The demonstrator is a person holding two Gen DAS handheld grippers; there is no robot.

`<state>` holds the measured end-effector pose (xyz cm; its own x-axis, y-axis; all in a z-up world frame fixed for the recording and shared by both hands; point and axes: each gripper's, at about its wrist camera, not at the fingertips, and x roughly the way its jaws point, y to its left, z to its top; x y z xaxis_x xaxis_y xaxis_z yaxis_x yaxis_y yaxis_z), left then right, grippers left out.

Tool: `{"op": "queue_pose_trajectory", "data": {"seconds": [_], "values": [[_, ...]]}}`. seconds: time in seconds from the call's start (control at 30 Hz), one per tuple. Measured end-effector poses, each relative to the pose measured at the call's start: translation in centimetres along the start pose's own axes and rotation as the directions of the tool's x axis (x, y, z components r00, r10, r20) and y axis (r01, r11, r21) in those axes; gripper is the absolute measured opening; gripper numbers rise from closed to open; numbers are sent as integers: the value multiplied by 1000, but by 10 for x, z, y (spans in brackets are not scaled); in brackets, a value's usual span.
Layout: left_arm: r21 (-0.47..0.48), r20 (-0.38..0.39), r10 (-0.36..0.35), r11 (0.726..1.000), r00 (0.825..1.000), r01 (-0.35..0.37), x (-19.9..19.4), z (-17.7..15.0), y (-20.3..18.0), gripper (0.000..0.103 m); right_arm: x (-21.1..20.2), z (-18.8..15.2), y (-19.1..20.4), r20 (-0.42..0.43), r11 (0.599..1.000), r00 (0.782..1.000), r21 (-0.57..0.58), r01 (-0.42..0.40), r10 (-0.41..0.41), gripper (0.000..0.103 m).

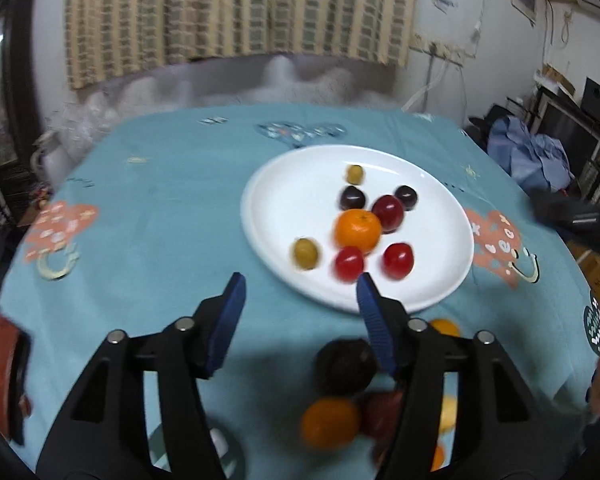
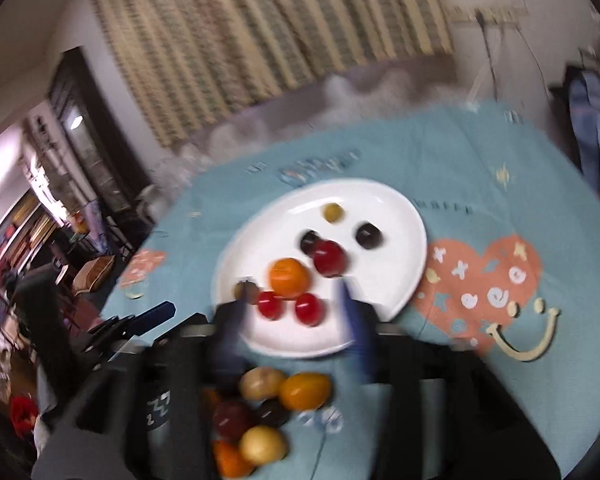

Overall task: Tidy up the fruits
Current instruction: 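Carry both cherry tomatoes to the plate and release them, then grasp the orange mandarin with the left gripper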

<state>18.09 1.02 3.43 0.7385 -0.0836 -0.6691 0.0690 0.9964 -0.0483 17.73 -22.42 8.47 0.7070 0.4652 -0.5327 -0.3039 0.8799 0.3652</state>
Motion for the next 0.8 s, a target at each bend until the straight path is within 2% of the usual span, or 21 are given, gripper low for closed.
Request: {"op": "queue_pose_trajectory", "data": {"seconds": [0.03,0.13,0.2,0.27,0.4,0.5,0.6,0.73,0.8], "values": [[-10,6,4,1000,1000,-4,-9,-9,6,61,-10,-6,7,36,1000,999,-28,10,-9,95],[-13,-20,9,1000,1000,-9,-22,-38,14,61,-22,-29,28,39,988,998,-139,64,-59,95],[9,-48,27,1000,998,-27,-23,-54,13,61,-25,-48,25,49,989,996,-125,81,-76,95],[37,-66,42,999,997,-39,-22,-66,8,61,-19,-60,20,1,992,998,-112,66,-66,95],[79,-57,21,997,998,-17,-22,-71,-3,62,-15,-72,12,-43,993,996,-100,70,-75,95],[107,-48,19,994,999,-14,-19,-73,-10,67,-18,-73,11,-45,993,996,-90,71,-75,95],[118,-84,9,993,996,1,-6,-75,-13,67,-19,-74,9,-46,994,996,-79,71,-75,95],[155,-91,87,985,992,-72,1,-78,-12,70,-19,-73,9,-45,994,996,-79,73,-77,95],[126,-105,117,987,988,-103,0,-78,2,69,-19,-73,8,-46,994,996,-78,75,-79,95]]}}
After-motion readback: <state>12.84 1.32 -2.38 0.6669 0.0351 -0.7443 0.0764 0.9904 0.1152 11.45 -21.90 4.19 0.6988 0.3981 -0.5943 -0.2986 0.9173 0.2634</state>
